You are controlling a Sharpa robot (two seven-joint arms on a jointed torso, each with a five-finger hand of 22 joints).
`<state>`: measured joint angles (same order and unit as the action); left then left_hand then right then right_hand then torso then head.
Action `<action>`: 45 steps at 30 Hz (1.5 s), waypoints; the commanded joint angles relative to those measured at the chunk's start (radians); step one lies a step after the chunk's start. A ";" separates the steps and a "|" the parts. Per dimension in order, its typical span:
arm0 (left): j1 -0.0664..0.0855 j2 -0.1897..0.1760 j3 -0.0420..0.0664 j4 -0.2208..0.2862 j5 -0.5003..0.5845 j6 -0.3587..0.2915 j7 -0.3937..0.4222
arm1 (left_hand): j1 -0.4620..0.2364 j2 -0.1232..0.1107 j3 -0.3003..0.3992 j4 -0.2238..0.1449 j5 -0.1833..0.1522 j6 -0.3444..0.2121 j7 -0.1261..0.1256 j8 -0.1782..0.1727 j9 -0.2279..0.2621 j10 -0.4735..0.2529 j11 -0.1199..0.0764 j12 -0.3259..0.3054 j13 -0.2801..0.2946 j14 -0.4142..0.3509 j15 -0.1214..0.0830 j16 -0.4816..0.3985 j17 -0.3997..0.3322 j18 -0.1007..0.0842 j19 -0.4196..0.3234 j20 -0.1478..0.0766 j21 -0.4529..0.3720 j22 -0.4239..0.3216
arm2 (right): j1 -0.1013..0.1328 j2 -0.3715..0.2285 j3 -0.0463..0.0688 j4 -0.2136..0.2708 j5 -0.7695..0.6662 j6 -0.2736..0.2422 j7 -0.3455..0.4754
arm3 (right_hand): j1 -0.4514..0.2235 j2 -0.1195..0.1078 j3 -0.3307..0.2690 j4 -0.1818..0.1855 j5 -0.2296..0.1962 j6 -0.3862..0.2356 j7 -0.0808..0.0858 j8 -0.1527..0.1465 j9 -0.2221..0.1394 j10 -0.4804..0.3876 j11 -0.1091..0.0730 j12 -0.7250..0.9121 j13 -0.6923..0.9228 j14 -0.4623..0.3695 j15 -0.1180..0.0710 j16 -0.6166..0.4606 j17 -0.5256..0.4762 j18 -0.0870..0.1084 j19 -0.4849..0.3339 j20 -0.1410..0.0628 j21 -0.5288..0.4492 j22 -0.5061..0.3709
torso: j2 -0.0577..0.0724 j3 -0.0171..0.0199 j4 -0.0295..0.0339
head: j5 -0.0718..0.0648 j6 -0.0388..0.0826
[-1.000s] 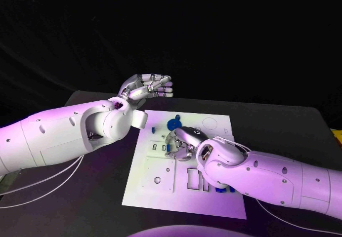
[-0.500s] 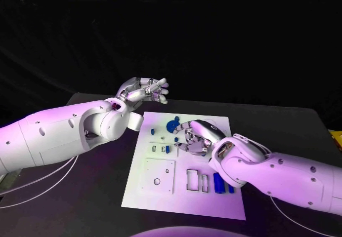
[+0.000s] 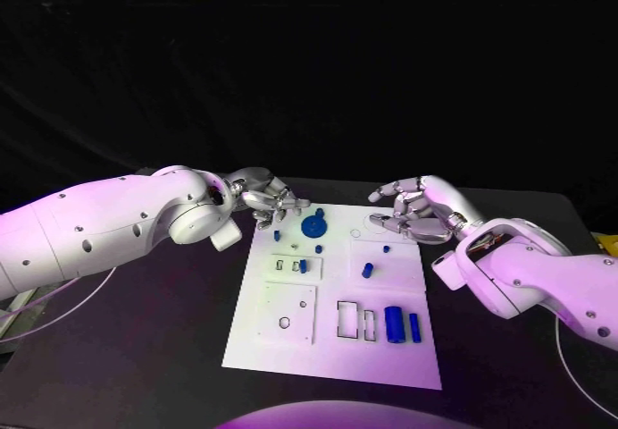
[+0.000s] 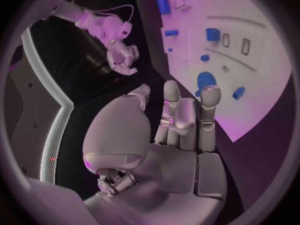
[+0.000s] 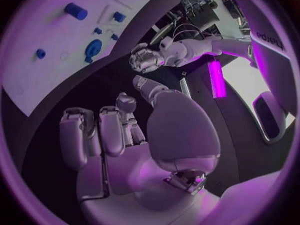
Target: Assemble the parts on the task board
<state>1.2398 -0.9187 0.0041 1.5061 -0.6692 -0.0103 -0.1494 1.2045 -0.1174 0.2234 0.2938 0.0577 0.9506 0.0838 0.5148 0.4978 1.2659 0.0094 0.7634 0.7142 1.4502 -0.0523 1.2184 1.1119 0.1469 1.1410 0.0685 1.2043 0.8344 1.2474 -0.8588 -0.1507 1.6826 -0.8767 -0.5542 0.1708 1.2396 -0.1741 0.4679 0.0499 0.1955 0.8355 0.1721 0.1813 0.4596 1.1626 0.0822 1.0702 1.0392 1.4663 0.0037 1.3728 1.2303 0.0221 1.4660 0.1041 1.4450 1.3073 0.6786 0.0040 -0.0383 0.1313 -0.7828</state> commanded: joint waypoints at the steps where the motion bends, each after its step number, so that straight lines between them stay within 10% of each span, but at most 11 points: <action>1: 0.018 0.018 -0.001 0.001 -0.289 0.155 -0.237 | -0.006 0.010 -0.004 0.000 -0.005 -0.003 -0.006 0.018 0.019 0.018 -0.007 0.056 0.057 0.010 -0.005 0.011 0.010 -0.022 0.044 -0.005 0.043 0.073 | 0.012 -0.016 0.001 -0.019 0.134 0.025 0.044 | -0.009 0.003 0.002 0.005 0.003 0.004 -0.002 0.001 -0.002 -0.001 -0.001 0.001 0.000 0.024 0.001 -0.001 0.001 0.018 0.002 0.008 0.000 0.150 | -0.007 0.0033 -0.0008 | -0.004 -0.007; 12: 0.058 0.097 -0.036 -0.008 -0.379 0.231 -0.413 | -0.009 0.024 -0.007 -0.001 -0.005 -0.074 -0.001 0.082 0.098 -0.045 -0.002 0.117 0.112 0.013 -0.005 0.014 0.008 -0.111 0.340 -0.023 0.295 0.559 | 0.026 -0.037 0.003 -0.065 0.163 0.029 0.021 | -0.008 0.003 0.004 0.006 0.016 0.004 -0.002 0.002 -0.003 -0.001 -0.001 -0.002 -0.003 0.024 0.000 -0.002 0.001 0.019 0.001 0.007 -0.002 0.149 | -0.006 0.0055 -0.0006 | -0.002 -0.012; 45: 0.068 0.215 -0.081 -0.059 -0.335 0.335 -0.506 | -0.079 0.041 -0.025 0.001 -0.006 -0.083 -0.012 0.135 0.154 -0.021 -0.011 0.221 0.198 0.013 -0.013 0.014 0.005 -0.121 0.369 -0.032 0.318 0.611 | 0.026 -0.028 0.003 -0.098 0.164 0.033 -0.022 | -0.009 0.001 0.005 0.008 0.032 0.001 -0.001 0.001 -0.006 -0.004 -0.001 -0.006 -0.008 0.023 0.000 -0.006 -0.004 0.021 -0.004 0.006 -0.010 0.143 | -0.005 0.0032 0.0004 | 0.001 -0.029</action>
<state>1.3046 -0.7084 -0.0764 1.4491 -1.0147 0.2906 -0.6477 1.1330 -0.0756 0.2041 0.2938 0.0578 0.8739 0.0751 0.6426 0.6508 1.2476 0.0001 0.9815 0.9134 1.4582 -0.0604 1.2267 1.1189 0.0377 1.4653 0.0396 1.5155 1.3080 1.2739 -0.8887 -0.1484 1.5849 -0.7118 -0.5374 0.1556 1.2397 -0.1739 0.4705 0.0524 0.2206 0.8354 0.1720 0.1812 0.4554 1.1627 0.0822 1.0663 1.0311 1.4664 0.0036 1.3668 1.2258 0.0376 1.4624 0.1077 1.4393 1.3076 0.6739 0.0071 -0.0385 0.1333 -0.8100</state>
